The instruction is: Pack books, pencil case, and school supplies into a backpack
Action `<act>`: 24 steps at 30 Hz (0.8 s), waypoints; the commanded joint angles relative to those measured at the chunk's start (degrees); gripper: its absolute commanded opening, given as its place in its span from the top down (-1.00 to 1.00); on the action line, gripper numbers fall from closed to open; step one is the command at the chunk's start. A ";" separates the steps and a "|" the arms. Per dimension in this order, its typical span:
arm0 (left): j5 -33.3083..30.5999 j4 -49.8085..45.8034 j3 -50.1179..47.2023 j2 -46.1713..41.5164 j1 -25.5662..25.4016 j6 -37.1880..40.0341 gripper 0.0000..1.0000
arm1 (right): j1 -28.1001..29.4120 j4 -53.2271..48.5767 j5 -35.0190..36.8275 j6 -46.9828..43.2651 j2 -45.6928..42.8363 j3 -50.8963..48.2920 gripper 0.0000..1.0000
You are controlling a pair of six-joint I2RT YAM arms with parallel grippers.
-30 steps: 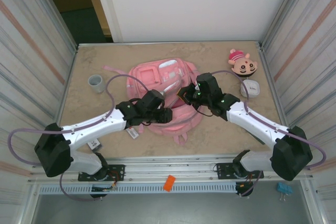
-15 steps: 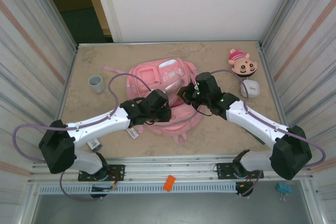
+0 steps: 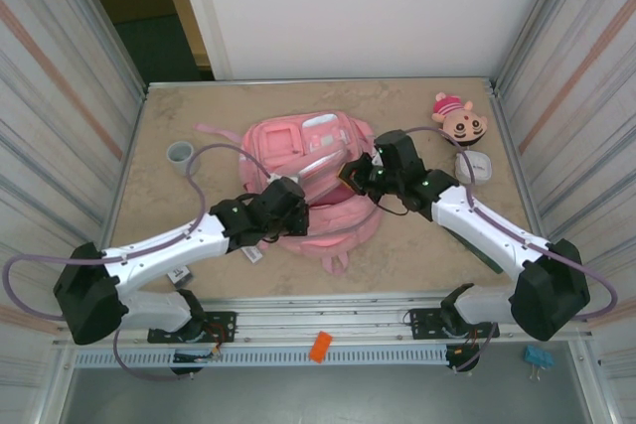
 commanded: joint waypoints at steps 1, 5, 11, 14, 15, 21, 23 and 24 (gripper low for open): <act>-5.40 -4.71 -2.85 -2.76 1.58 -0.87 1.00 | -4.43 -0.47 -4.82 -5.16 -1.77 4.73 1.00; -3.39 -1.15 -5.60 -5.32 3.53 -0.34 1.00 | -7.33 -2.22 -8.84 -6.17 -0.78 5.95 1.00; -1.33 9.59 -8.62 -8.10 4.05 1.96 1.00 | -3.90 2.52 -5.51 -0.62 -1.22 1.92 0.15; -1.39 11.05 -8.31 -7.19 4.25 2.86 1.00 | 0.01 4.45 -0.71 2.49 -1.45 -0.82 0.08; -1.24 11.25 -8.12 -6.78 4.31 3.03 1.00 | 1.27 5.21 0.87 3.20 -1.37 -1.64 0.08; -0.08 12.25 -7.18 -5.76 4.47 4.07 1.00 | 5.86 9.27 4.28 5.87 1.22 -2.98 0.11; -0.56 11.72 -7.04 -5.94 4.41 4.03 1.00 | 6.52 8.96 4.26 5.48 2.37 -2.19 0.35; -0.95 11.17 -7.03 -6.07 4.47 4.01 1.00 | 6.48 8.53 3.87 4.98 2.84 -1.61 0.52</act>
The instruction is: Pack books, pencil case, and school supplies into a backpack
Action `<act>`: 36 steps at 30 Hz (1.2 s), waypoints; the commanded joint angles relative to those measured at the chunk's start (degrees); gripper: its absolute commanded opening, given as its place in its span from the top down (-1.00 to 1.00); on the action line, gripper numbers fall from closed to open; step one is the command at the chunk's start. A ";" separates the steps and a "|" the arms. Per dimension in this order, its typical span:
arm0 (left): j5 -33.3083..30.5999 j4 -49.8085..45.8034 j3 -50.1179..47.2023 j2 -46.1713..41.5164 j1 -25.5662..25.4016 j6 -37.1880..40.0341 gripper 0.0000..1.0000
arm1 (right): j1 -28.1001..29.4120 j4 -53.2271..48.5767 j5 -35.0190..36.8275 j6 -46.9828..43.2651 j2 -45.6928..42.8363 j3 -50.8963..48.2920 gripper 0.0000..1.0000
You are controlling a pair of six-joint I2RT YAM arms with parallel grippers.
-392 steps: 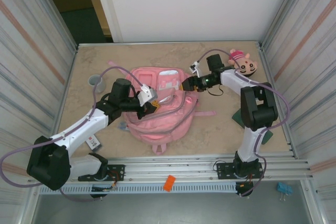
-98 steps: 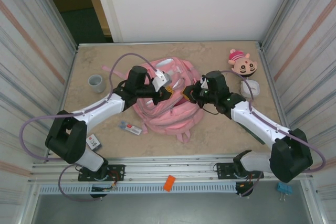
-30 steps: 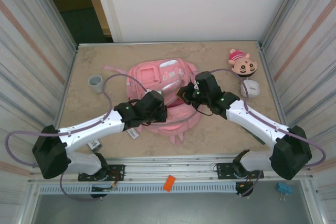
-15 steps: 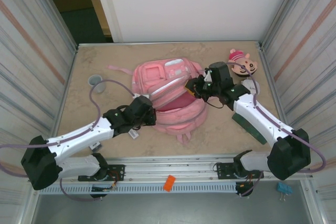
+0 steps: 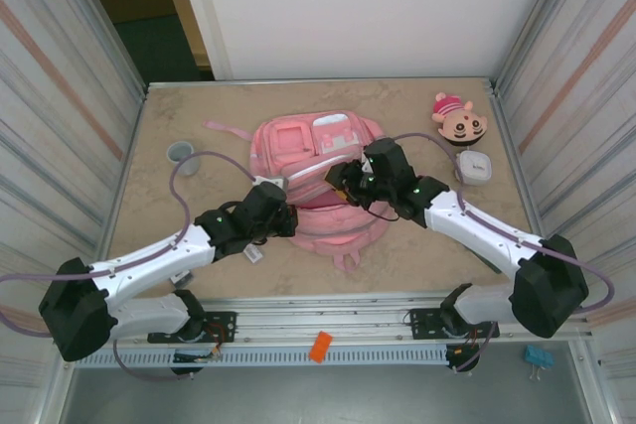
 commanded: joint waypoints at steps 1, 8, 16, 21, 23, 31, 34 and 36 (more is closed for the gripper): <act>-2.13 2.13 1.37 -0.57 0.64 1.23 1.00 | 0.41 1.39 1.31 -0.41 1.59 1.94 0.65; -1.98 -1.75 -0.43 -2.85 5.94 2.93 1.00 | -6.50 -5.42 -7.22 -9.75 -0.53 5.90 1.00; 4.10 2.15 -2.74 -4.14 14.78 9.26 1.00 | -13.97 -12.17 -25.07 -18.43 2.29 15.01 1.00; 4.79 4.13 -1.86 -1.61 18.20 12.36 1.00 | -14.51 -13.20 -29.93 -19.66 4.20 19.19 1.00; 7.61 5.97 -1.37 -0.81 18.95 12.99 1.00 | -14.88 -14.54 -28.59 -19.51 4.31 20.25 1.00; 24.37 14.93 -7.10 -5.27 18.95 20.18 0.00 | -15.45 -13.43 -27.39 -18.45 5.82 20.87 1.00; 31.12 17.58 -10.14 -7.07 19.00 28.57 -0.25 | -15.51 -13.45 -29.60 -19.51 6.56 22.22 1.00; 35.00 18.59 -11.52 -7.30 19.01 35.63 -0.36 | -15.49 -14.32 -31.64 -20.97 6.99 23.51 1.00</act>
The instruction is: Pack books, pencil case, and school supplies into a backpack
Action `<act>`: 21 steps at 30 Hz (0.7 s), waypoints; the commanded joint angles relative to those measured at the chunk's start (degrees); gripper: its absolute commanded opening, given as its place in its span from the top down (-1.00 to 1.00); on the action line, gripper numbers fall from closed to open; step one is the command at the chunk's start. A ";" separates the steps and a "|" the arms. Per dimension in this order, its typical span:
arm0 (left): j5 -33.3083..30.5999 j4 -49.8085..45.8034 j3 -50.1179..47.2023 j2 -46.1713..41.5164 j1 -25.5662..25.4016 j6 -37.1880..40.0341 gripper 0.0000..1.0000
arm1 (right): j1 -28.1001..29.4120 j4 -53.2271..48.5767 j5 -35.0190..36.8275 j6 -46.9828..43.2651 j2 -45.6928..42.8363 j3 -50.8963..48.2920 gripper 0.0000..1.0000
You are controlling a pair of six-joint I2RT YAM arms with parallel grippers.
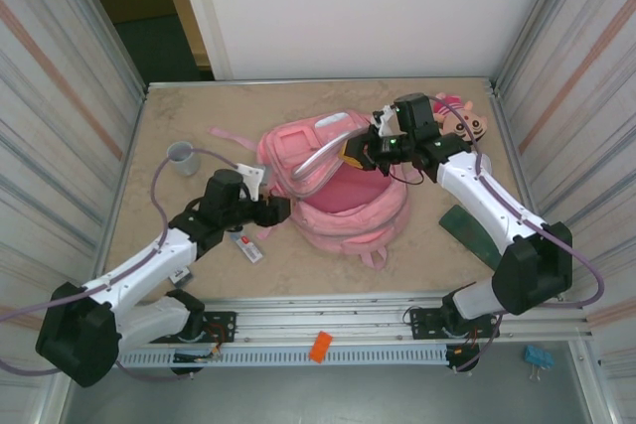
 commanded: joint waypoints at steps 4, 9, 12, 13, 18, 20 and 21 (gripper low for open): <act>11.40 3.80 -2.20 0.24 0.02 23.25 -0.50 | -0.15 -1.16 -9.28 -6.78 0.42 7.05 1.00; 10.51 5.69 -0.67 4.66 0.42 27.84 -0.49 | -0.22 -3.06 -10.42 -8.49 0.05 7.88 1.00; 11.40 9.77 -0.76 6.92 0.85 27.30 -0.49 | -0.22 -3.59 -10.92 -9.07 -0.17 8.17 1.00; 11.64 11.47 -1.09 7.54 1.00 26.86 -0.48 | -0.16 -3.84 -10.98 -9.21 -0.10 8.23 1.00; 13.19 17.15 -1.79 9.65 1.29 25.65 -0.25 | -0.21 -5.58 -11.28 -10.54 -0.11 8.78 1.00; 13.58 18.92 -2.14 9.94 1.54 25.45 -0.25 | -0.21 -6.23 -11.46 -10.99 -0.05 9.09 1.00; 13.73 19.55 -2.31 10.06 1.79 25.52 -0.25 | -0.17 -6.45 -11.63 -11.05 -0.09 9.26 1.00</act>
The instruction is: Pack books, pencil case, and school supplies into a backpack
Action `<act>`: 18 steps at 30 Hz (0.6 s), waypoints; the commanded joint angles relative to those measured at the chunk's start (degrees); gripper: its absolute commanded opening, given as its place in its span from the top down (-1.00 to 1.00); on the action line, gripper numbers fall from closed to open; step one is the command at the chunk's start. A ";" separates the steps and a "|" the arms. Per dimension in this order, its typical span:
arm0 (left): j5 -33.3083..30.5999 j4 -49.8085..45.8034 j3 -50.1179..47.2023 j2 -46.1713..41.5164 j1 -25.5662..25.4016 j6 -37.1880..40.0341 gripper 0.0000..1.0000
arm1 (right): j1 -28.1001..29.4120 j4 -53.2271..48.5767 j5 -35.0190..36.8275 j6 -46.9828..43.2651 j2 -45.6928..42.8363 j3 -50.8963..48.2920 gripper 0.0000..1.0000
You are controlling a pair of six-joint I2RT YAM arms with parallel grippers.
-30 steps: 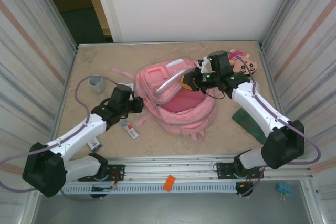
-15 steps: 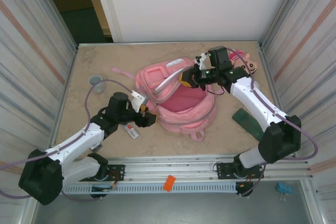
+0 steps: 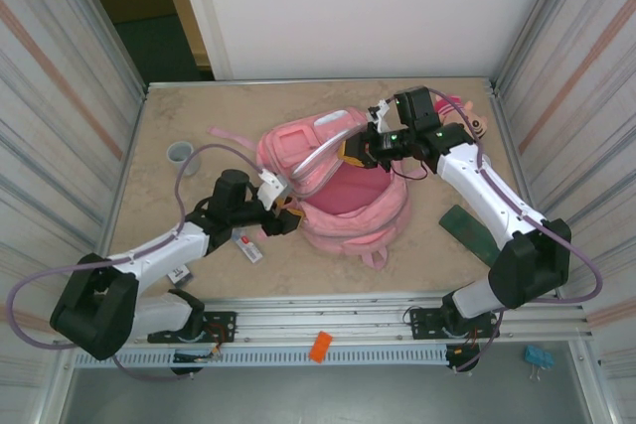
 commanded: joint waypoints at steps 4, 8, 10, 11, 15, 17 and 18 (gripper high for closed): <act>2.36 6.66 -0.71 1.00 1.59 1.27 -0.01 | 0.16 1.07 -7.84 -3.04 -1.61 4.27 1.00; 3.16 7.15 -0.84 1.56 1.99 2.08 0.18 | 0.18 0.98 -8.15 -3.01 -1.55 4.35 1.00; 4.64 6.59 -0.49 1.87 2.09 2.76 0.26 | 0.22 0.89 -8.07 -3.19 -1.54 4.33 1.00; 5.33 6.34 -0.23 2.17 2.08 2.92 0.31 | 0.22 0.90 -8.11 -3.19 -1.54 4.28 1.00; 7.20 5.02 0.29 2.62 2.05 3.13 0.62 | -0.06 0.89 -7.83 -3.14 -1.55 4.31 1.00; 7.11 4.57 0.23 2.29 2.08 2.82 0.73 | -0.27 0.89 -7.84 -3.13 -1.54 4.32 1.00; 6.97 4.35 0.11 2.05 2.05 2.74 0.77 | -0.39 0.85 -7.91 -3.19 -1.55 4.33 1.00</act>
